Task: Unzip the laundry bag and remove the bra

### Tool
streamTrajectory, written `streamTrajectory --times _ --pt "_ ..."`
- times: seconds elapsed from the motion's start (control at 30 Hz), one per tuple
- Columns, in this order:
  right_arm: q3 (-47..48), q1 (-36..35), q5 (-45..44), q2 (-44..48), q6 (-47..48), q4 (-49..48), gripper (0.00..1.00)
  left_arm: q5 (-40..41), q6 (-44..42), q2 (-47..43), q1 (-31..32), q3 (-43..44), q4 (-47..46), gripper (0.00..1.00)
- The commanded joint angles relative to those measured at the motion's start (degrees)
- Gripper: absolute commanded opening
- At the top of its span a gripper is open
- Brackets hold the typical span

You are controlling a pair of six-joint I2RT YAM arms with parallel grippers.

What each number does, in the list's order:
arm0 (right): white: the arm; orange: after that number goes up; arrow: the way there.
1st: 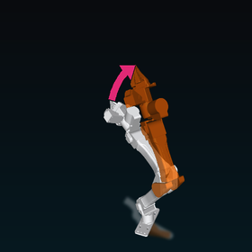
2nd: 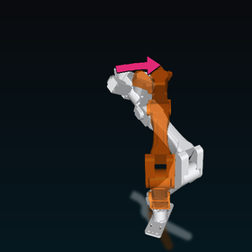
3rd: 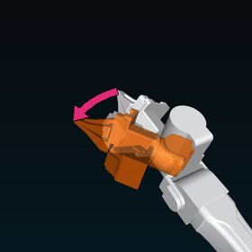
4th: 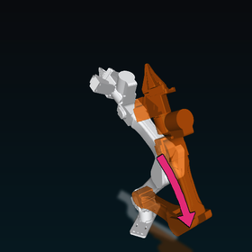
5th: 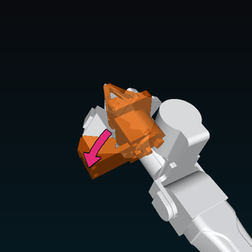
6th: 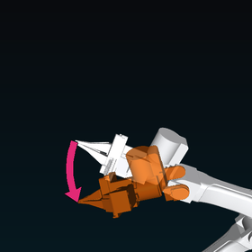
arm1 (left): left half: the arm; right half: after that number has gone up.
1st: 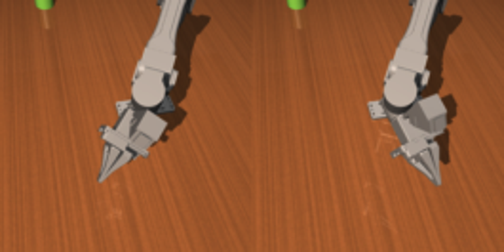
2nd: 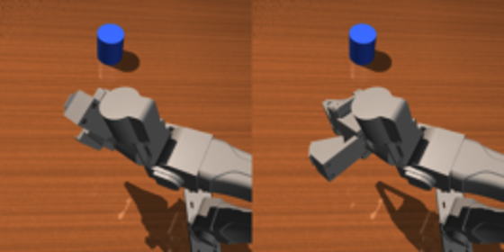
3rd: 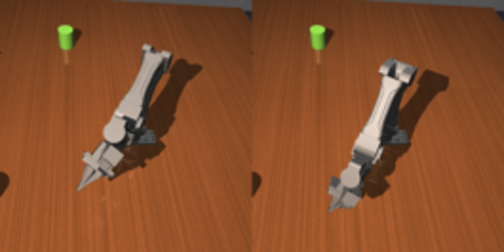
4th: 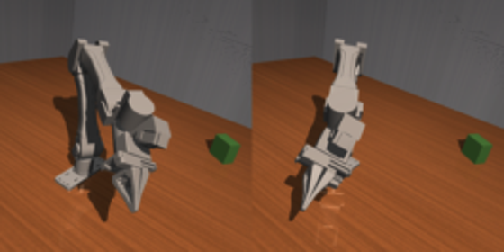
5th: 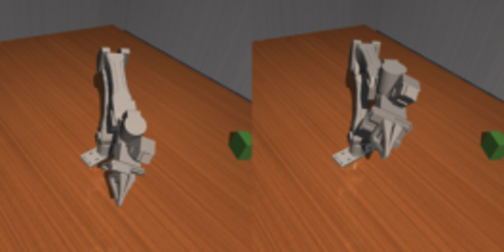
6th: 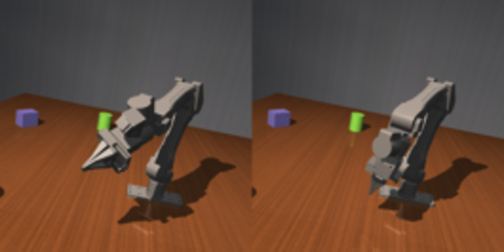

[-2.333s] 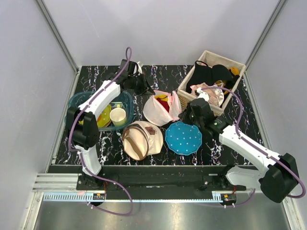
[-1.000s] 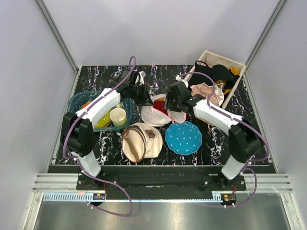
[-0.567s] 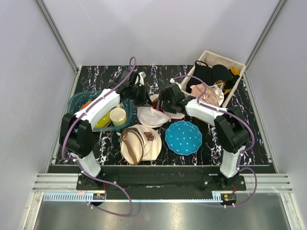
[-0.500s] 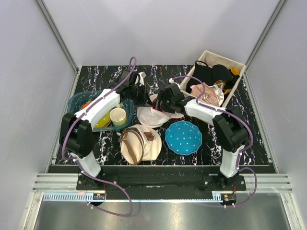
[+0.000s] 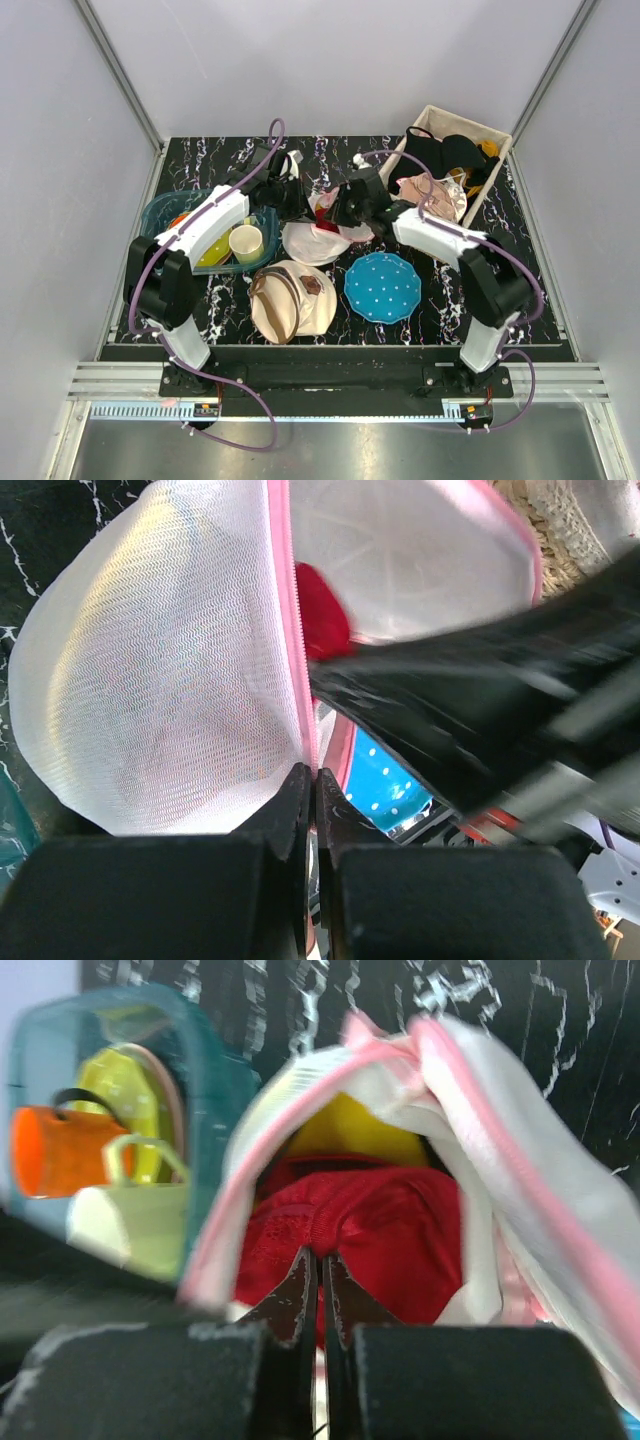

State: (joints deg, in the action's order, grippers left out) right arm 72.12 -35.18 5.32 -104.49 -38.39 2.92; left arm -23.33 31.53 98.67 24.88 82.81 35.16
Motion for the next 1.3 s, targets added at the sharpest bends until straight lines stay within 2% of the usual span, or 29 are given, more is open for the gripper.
streamTrajectory --times 0.0,0.3,0.53,0.87,1.07,1.27 --pt "0.0 0.1 -1.3 12.5 2.8 1.1 0.0 1.6 -0.9 -1.6 -1.2 -0.7 -0.4 0.0" --pt "-1.4 0.1 -4.0 25.2 3.6 4.1 0.0 0.8 -0.5 -1.2 -2.9 -2.6 -1.6 0.0" --pt "6.0 0.4 -10.7 32.2 8.6 7.5 0.0 0.3 -0.5 -1.2 -2.9 -2.6 -1.7 0.0" --pt "19.0 7.7 -15.0 30.6 12.0 10.4 0.0 -0.7 0.0 -1.8 -2.9 -2.6 -2.2 0.0" --pt "26.6 15.9 -12.5 29.0 11.4 11.8 0.0 -1.1 -0.2 -2.1 -2.9 -2.5 -2.1 0.0" --pt "32.7 19.0 -13.5 26.6 12.9 13.7 0.0 -1.5 -0.1 -2.0 -2.9 -2.7 -2.2 0.0"
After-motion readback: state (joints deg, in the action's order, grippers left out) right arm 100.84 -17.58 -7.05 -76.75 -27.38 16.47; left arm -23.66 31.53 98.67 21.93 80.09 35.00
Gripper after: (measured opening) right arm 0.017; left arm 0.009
